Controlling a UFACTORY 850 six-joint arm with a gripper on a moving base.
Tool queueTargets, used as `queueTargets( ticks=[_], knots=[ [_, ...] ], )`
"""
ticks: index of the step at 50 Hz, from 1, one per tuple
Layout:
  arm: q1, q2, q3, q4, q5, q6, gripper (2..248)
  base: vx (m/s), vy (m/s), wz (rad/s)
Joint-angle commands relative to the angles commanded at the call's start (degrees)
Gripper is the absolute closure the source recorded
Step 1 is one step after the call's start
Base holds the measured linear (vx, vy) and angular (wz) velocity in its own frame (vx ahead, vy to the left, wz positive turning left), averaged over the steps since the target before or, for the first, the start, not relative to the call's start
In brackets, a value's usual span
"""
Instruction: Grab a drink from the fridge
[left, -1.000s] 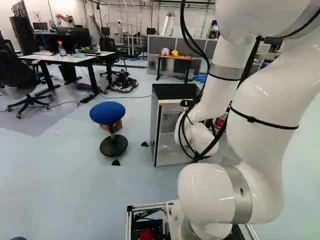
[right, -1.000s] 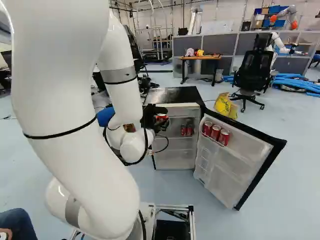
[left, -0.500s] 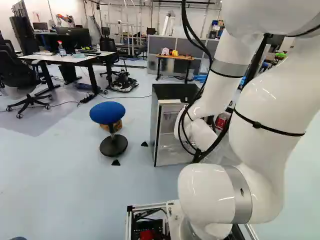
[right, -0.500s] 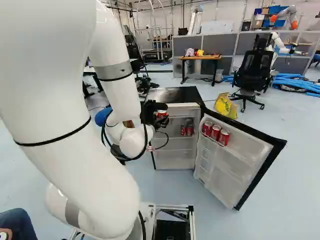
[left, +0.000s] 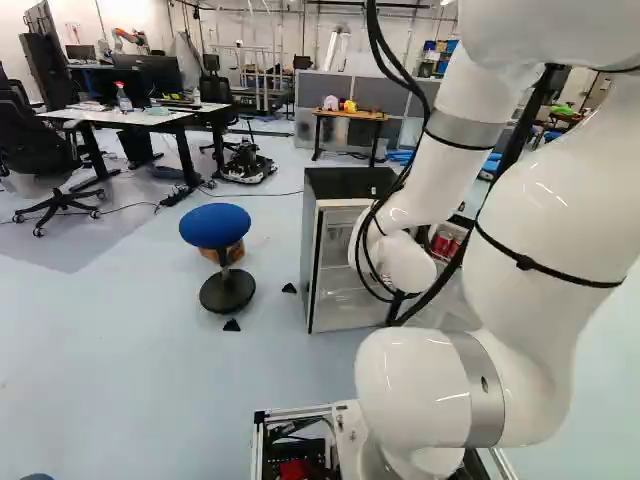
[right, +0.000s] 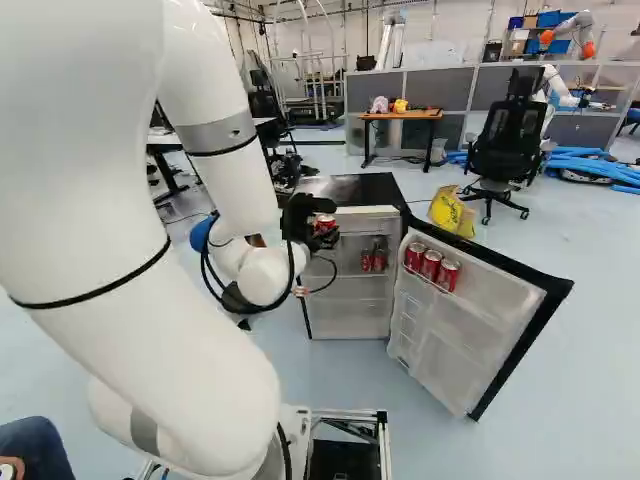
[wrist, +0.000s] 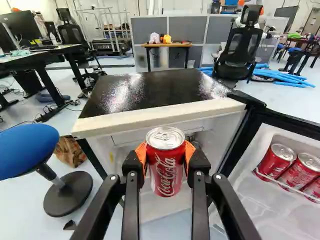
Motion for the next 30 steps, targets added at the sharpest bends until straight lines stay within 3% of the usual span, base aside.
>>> queueTargets(
  ticks=[30],
  knots=[
    [0.8, 3.8, -1.1, 2.5, -5.0, 0.0, 154, 0.0, 0.0, 0.0]
  ],
)
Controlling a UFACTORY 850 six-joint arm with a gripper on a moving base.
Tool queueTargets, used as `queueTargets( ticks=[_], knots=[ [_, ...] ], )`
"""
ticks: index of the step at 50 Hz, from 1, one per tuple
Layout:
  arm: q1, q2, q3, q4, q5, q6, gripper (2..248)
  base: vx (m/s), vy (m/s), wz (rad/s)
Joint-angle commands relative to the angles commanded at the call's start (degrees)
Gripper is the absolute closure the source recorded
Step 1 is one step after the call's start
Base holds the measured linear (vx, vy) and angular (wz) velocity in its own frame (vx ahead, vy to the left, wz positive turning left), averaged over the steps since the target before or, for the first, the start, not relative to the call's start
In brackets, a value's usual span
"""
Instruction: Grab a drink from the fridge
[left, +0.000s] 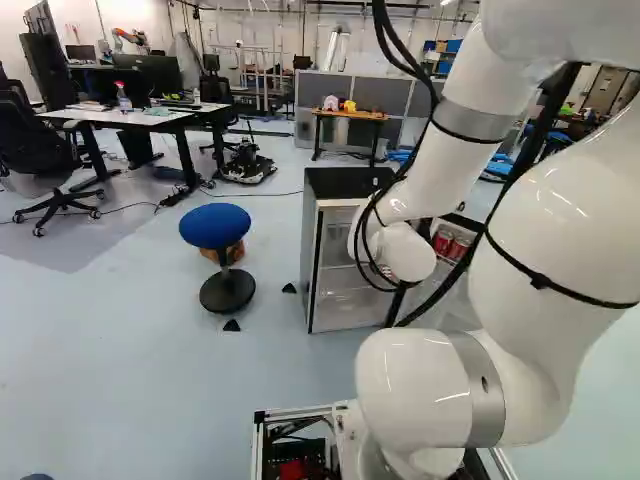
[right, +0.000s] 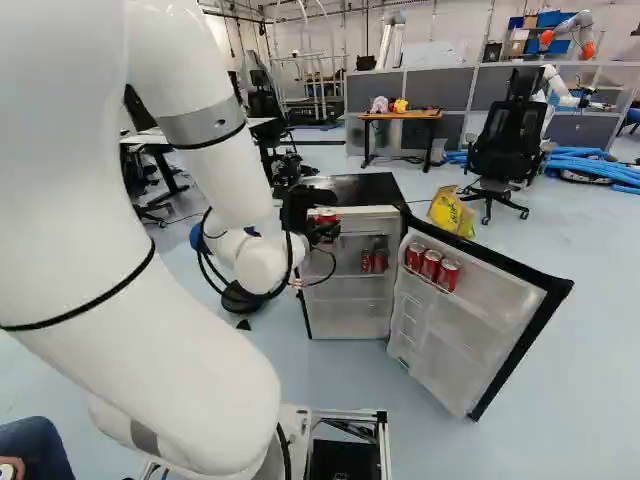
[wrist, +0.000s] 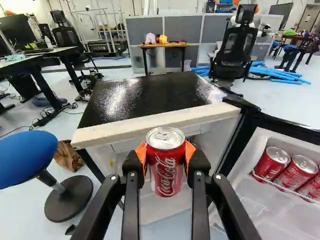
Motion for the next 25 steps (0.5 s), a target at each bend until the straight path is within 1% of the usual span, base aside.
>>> queueTargets(
  ticks=[25],
  knots=[
    [1.1, 1.8, -2.2, 2.1, -3.4, 0.0, 154, 0.0, 0.0, 0.0]
  ],
)
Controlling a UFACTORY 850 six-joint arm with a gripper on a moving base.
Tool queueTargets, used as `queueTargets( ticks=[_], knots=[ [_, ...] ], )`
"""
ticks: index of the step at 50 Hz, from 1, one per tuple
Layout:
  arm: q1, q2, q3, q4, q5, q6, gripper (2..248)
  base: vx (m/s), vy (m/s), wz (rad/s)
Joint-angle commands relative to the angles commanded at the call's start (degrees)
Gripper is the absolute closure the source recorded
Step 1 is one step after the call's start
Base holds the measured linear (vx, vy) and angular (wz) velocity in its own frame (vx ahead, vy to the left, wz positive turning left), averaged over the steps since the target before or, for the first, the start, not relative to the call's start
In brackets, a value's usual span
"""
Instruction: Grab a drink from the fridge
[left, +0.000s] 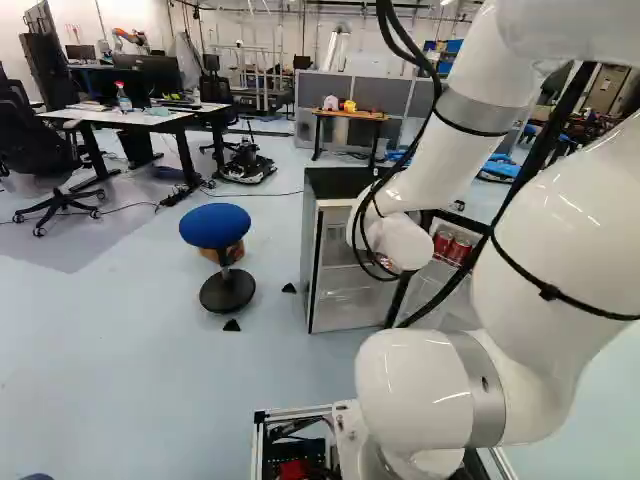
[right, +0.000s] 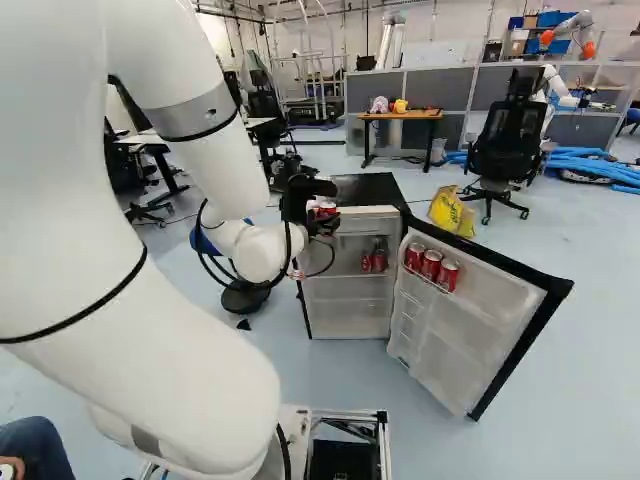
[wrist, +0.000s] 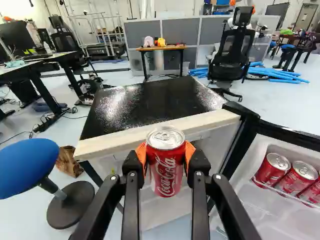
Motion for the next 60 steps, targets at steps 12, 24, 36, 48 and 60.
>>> queueTargets(
  ticks=[12, 24, 36, 48, 60],
  knots=[
    [0.7, -0.2, -1.8, 0.8, -1.4, 0.0, 154, 0.0, 0.0, 0.0],
    [1.5, -1.0, -4.3, 1.8, -3.0, 0.0, 154, 0.0, 0.0, 0.0],
    [2.4, -1.8, -7.0, 2.8, -4.6, 0.0, 154, 0.0, 0.0, 0.0],
    [3.2, -2.8, -9.7, 3.8, -6.2, 0.0, 154, 0.0, 0.0, 0.0],
    [3.9, -4.0, -12.6, 3.8, -6.9, 0.0, 154, 0.0, 0.0, 0.0]
  ],
)
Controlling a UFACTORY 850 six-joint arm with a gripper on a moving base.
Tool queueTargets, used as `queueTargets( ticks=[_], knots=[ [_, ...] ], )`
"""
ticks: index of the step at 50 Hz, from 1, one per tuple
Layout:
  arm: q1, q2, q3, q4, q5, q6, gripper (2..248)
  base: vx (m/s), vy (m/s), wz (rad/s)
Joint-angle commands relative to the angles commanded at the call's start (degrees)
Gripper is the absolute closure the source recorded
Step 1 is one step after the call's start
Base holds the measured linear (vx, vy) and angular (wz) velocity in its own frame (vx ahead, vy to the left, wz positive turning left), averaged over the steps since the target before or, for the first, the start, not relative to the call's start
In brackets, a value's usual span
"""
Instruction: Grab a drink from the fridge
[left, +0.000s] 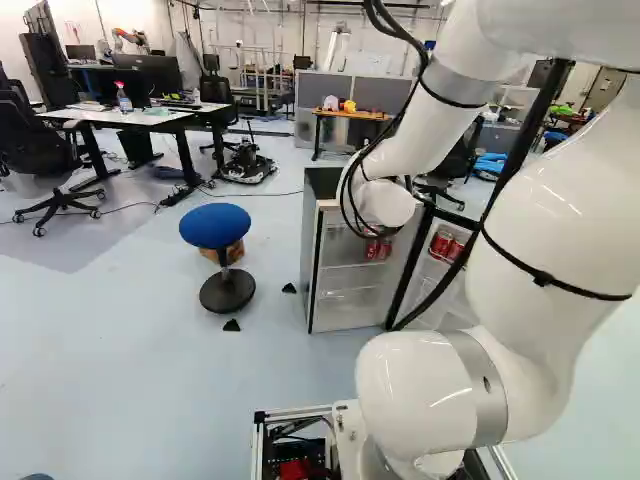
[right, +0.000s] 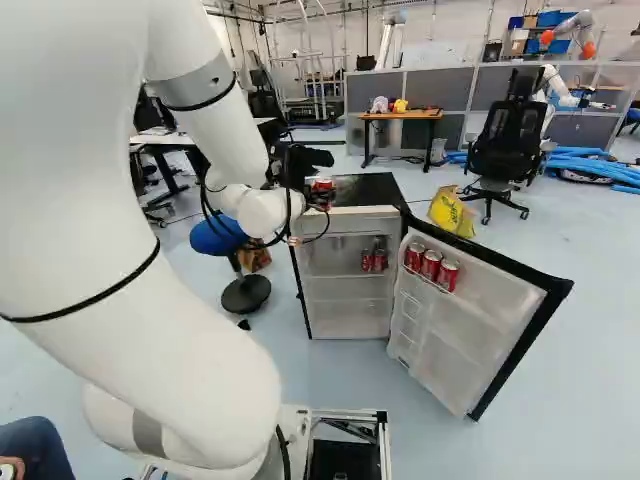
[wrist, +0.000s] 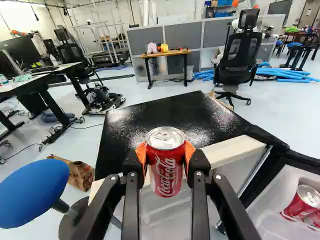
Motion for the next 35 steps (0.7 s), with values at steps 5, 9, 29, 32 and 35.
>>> queueTargets(
  ticks=[5, 9, 29, 32, 35],
  knots=[
    [0.3, -0.5, -1.2, 0.0, -0.2, 0.0, 154, 0.0, 0.0, 0.0],
    [0.5, -1.0, -2.3, 0.0, -0.2, 0.0, 154, 0.0, 0.0, 0.0],
    [1.5, -4.6, -8.1, 0.0, -0.2, 0.0, 154, 0.0, 0.0, 0.0],
    [1.6, -5.4, -9.0, 0.0, -0.2, 0.0, 154, 0.0, 0.0, 0.0],
    [1.8, -6.3, -9.9, 0.0, -0.2, 0.0, 154, 0.0, 0.0, 0.0]
  ],
)
